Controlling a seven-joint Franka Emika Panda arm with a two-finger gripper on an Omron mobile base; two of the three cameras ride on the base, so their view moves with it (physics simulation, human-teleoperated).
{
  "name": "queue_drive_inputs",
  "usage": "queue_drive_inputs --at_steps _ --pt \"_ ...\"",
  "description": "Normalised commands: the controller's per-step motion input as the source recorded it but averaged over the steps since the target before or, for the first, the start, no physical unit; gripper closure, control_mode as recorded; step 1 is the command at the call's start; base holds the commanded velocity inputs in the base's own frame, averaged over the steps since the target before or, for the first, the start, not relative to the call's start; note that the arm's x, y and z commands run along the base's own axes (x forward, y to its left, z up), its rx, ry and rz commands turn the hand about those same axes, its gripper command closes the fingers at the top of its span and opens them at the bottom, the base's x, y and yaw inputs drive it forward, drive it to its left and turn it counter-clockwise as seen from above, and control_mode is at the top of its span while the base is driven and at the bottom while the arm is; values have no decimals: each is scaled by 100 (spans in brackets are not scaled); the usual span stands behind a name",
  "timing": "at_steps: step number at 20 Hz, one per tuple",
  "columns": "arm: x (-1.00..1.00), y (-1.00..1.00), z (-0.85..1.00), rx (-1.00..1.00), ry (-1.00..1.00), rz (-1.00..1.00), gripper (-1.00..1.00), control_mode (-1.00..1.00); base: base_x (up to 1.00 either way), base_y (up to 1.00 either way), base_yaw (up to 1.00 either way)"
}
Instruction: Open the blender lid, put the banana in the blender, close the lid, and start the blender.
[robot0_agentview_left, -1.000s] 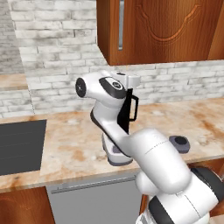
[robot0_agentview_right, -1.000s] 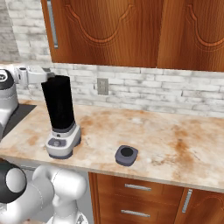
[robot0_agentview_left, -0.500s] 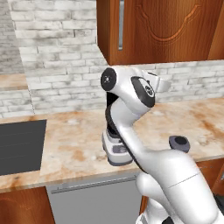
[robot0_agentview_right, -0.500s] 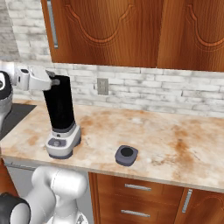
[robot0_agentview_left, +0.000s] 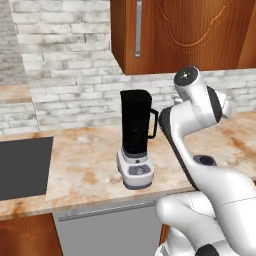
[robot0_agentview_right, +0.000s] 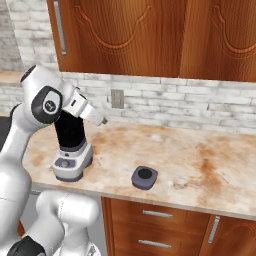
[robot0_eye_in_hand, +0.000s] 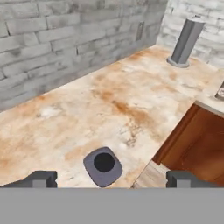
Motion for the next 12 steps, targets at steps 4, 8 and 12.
queue_drive_inputs --at_steps 4,8,12 --pt "17 -83 -100 18 45 4 -100 -100 0 0 0" --pt "20 -67 -100 16 35 10 -100 -100 0 0 0" --pt "1 -49 -95 17 18 11 -100 -100 0 0 0"
